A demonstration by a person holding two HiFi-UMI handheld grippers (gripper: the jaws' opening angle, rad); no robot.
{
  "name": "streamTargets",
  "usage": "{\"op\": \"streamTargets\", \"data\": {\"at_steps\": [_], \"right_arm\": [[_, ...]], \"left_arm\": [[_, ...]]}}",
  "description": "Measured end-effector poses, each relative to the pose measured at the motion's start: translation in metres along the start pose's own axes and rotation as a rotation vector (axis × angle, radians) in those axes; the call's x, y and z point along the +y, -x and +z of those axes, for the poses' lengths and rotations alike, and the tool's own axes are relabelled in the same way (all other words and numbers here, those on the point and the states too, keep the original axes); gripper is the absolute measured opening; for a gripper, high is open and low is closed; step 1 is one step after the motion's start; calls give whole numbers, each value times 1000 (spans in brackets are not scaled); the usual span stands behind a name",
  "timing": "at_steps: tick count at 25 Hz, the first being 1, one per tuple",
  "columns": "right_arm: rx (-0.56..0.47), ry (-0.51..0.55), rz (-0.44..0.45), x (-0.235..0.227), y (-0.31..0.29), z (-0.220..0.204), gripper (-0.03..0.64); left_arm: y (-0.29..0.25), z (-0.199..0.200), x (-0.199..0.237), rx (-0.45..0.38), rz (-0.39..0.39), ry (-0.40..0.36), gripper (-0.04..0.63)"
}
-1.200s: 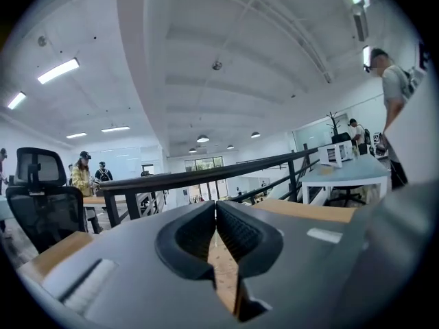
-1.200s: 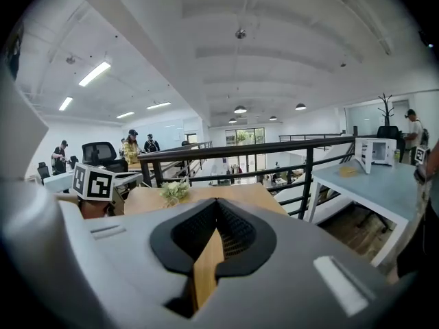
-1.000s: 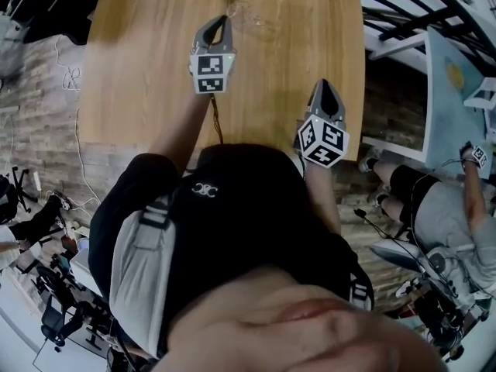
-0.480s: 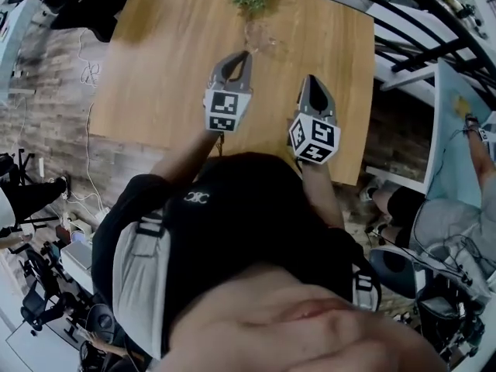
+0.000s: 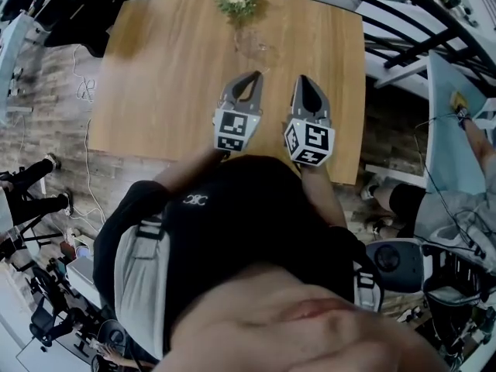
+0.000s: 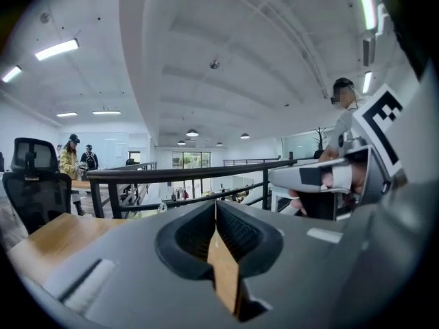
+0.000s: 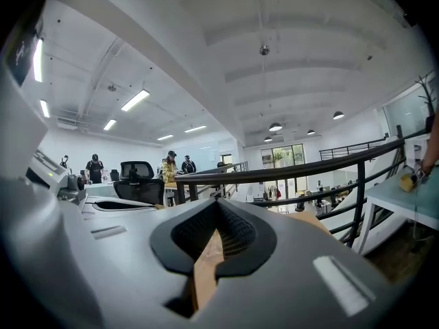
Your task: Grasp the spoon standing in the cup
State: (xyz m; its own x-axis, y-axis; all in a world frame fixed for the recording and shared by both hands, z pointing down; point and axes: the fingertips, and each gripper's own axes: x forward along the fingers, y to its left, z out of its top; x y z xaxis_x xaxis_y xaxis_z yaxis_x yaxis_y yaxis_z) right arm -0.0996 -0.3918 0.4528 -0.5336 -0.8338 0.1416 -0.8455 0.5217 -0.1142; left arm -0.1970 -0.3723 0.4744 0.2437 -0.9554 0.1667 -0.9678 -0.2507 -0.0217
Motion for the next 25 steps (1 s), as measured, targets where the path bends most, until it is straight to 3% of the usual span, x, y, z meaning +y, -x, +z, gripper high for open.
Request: {"op": "streamTargets", "data": {"at_steps": [25], "right_arm": [[22,-26,-6,-10,3,-8,-2]], "left_arm": [[-9,-10,-10,38,-31,5,15]]}}
